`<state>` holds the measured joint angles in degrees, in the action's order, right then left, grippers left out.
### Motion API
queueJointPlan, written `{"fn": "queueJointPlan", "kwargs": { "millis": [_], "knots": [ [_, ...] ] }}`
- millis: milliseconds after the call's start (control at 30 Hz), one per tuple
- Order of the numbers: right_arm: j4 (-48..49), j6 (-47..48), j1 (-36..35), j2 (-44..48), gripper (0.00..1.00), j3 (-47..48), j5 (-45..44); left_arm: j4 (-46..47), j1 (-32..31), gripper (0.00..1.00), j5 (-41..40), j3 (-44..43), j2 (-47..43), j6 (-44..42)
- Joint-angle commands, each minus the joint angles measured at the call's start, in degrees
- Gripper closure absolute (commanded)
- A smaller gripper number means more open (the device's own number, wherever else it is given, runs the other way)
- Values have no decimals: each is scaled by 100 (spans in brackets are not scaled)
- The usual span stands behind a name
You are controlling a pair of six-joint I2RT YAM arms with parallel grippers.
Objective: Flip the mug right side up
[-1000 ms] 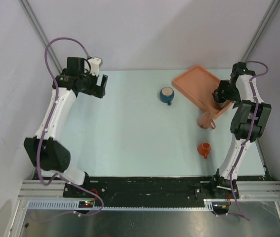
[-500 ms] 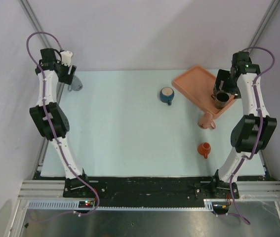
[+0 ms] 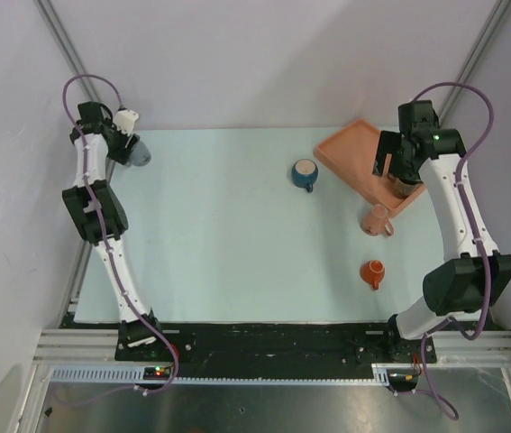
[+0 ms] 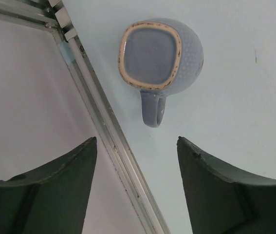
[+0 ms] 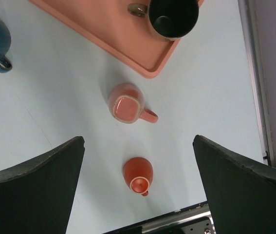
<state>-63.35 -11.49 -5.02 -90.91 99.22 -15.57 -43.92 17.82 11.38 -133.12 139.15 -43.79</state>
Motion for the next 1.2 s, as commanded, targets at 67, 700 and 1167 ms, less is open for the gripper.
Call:
{"fn": "queueJointPlan", "kwargs": {
  "millis": [67,700,1167],
  "knots": [
    [-214,-344,-106,367,1,54,-289,70,20,34,216,-180,256,-703],
    [-1259,-712,-203,698,1,218,-1228,139,-116,67,212,-843,978,-1922],
    [-1306,-649,-617,509,1,559,-1241,227,-172,100,1214,61,-48,-806]
  ]
}}
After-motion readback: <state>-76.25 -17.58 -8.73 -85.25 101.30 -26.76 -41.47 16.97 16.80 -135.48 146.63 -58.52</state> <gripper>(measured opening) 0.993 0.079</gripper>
